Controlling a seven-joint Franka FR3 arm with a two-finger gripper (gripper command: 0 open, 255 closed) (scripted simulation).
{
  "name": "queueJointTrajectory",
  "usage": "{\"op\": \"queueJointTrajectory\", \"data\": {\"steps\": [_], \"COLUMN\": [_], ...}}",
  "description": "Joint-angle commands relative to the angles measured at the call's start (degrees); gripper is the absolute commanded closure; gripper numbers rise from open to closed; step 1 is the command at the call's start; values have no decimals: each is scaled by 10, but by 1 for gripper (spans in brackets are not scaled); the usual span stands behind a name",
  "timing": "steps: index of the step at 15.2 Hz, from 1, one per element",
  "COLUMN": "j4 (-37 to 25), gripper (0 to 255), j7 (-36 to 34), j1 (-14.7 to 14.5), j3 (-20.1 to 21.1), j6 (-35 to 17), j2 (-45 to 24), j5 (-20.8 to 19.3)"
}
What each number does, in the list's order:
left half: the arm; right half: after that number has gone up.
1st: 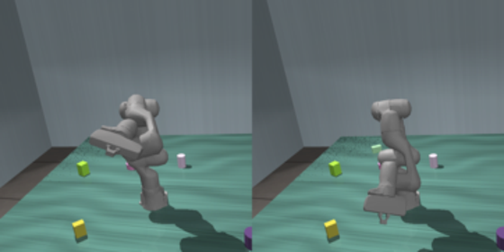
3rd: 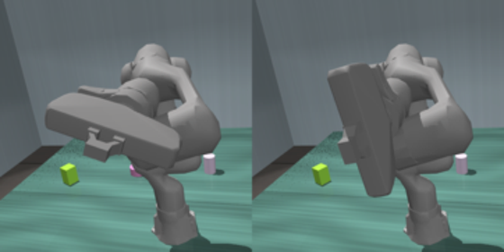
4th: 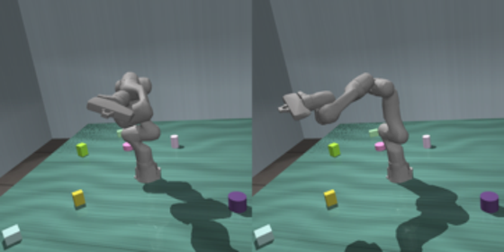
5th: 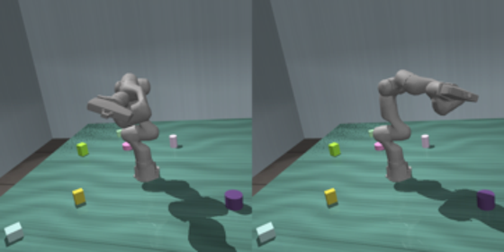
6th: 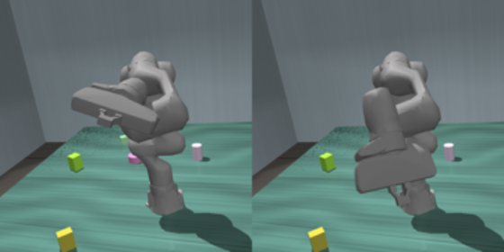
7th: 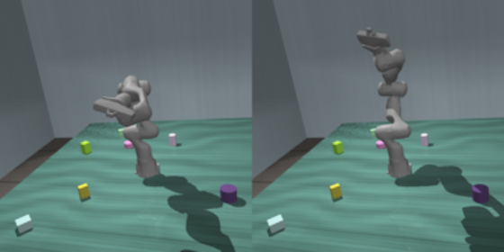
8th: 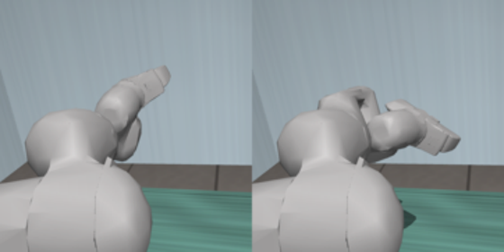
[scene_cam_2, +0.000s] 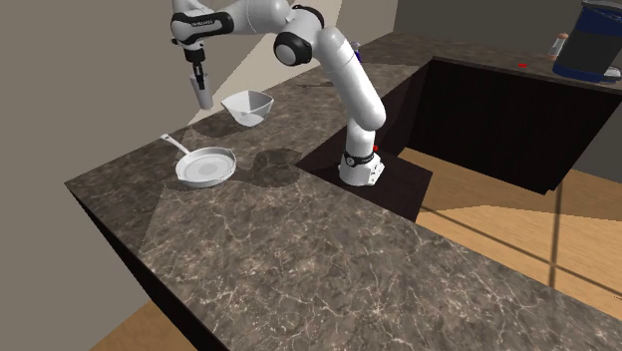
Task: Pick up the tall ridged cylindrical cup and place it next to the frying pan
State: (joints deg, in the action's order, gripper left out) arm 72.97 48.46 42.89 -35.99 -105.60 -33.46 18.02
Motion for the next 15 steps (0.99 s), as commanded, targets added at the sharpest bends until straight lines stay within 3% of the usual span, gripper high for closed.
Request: {"op": "queueJointTrajectory", "data": {"steps": [1,15], "j4": [16,92], "gripper": [255,255], "j7": [0,12], "j1": [-5,-12], "j3": [1,11], "j6": [-16,-108], "j2": [0,-21], "j5": [1,17]}}
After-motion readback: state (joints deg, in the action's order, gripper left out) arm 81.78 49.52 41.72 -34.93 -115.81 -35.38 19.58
